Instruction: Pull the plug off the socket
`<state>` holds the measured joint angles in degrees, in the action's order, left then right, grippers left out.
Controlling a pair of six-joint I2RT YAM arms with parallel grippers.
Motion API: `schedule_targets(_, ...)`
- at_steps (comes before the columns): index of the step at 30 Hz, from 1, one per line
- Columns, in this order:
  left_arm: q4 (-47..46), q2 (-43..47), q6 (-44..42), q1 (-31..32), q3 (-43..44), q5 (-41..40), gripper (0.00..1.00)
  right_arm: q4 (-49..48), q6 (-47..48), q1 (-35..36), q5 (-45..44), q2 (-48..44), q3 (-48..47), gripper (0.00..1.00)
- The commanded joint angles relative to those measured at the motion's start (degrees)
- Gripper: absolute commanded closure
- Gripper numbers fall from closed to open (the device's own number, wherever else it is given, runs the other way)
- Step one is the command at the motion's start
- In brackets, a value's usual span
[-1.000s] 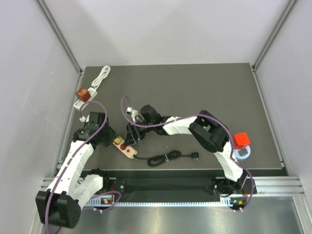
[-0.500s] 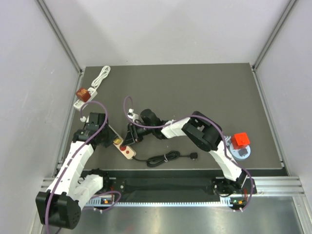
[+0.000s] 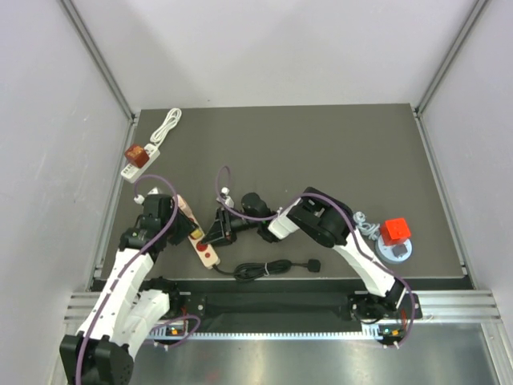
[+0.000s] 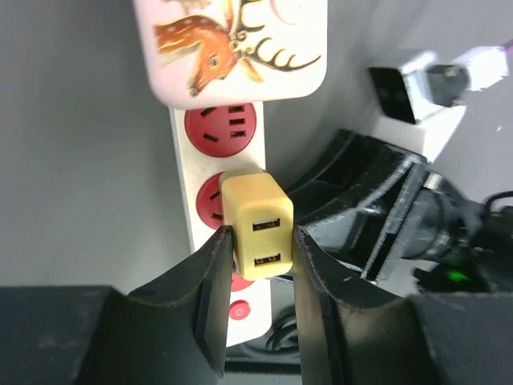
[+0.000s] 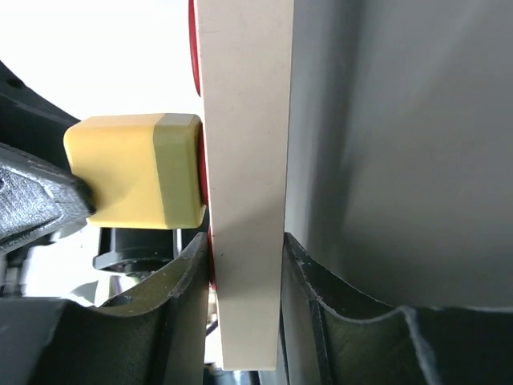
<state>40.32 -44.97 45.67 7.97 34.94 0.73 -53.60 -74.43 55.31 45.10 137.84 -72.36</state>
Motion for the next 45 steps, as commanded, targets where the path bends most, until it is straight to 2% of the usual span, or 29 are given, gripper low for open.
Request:
schedule_targets(1, -14.31, 5.24, 4.50, 0.21, -0.57, 5.52, 1.00, -6.70, -8.19, -0.29, -1.77, 4.19, 1.43, 1.00)
schedule_targets(3, -11.50, 3.41, 4.52, 0.21, 0.65, 4.37, 1.00, 2.41, -3.64, -0.20, -2.21, 2.70, 0.56, 1.00)
schedule_targets(6, -3.94, -3.79, 1.10, 0.21, 7.13, 1.38, 1.00, 20.16, 12.32, 0.50, -5.72, -0.55, -2.42, 1.00)
schedule_targets(8, -1.22, -7.84, -0.93, 0.56, 8.65, 0.41, 1.00, 30.95, 17.63, 0.85, -9.57, -2.56, -4.19, 1.00)
schedule_targets(10, 0.20, -9.95, -1.37, 1.08, 10.14, -0.20, 1.00, 37.05, 24.03, 1.12, -14.57, -3.54, -6.47, 1.00)
schedule_targets(11, 1.07, -10.31, -1.55, 1.52, 10.58, -3.16, 1.00, 41.61, 25.64, 1.20, -16.08, -4.41, -7.00, 1.00)
schedule_targets(14, 1.87, -11.10, -1.02, 2.49, 11.38, -5.47, 1.00, 46.90, 29.60, 1.90, -21.19, -5.30, -8.06, 1.00)
schedule_targets(19, 0.38, -13.55, 1.87, 2.49, 13.13, -2.41, 1.00, 49.73, 31.98, 3.58, -25.49, -4.34, -9.21, 1.00)
schedule_targets(22, -0.50, -14.44, 2.76, 2.49, 13.84, -1.08, 1.00, 44.57, 28.57, 3.49, -21.14, -4.07, -6.23, 1.00)
schedule_targets(25, -0.77, -12.61, 0.23, 2.40, 13.23, -1.00, 1.00, 34.91, 24.17, 1.91, -17.25, -4.16, -2.71, 1.00)
schedule_targets(27, 0.02, -11.37, -1.28, 2.49, 12.35, -1.08, 1.00, 34.44, 24.51, 1.21, -15.93, -3.98, -3.14, 1.00)
schedule_targets(28, 0.81, -10.15, -2.50, 2.41, 12.00, -1.43, 0.96, 34.36, 24.60, 1.12, -14.79, -3.90, -3.40, 1.00)
schedule_targets(31, 0.74, -8.39, -2.43, 2.40, 9.72, -2.05, 0.53, 33.13, 25.30, 0.85, -13.55, -4.16, -4.02, 1.00)
schedule_targets(34, -1.11, -8.55, -1.99, 2.40, 7.43, -1.09, 0.34, 33.04, 25.65, 0.94, -12.41, -4.16, -4.63, 1.00)
schedule_targets(38, -2.44, -12.41, -2.86, 2.40, 7.86, -1.08, 0.30, 32.69, 25.83, 0.77, -12.05, -4.51, -4.63, 1.00)
schedule_targets(42, 1.15, -17.33, -3.13, 2.40, 11.02, -2.40, 0.30, 32.16, 25.22, 0.59, -11.70, -4.42, -4.72, 1.00)
schedule_targets(45, 3.45, -16.30, -2.96, 2.40, 11.91, -3.11, 0.28, 31.89, 25.13, 0.41, -11.53, -4.25, -4.98, 1.00)
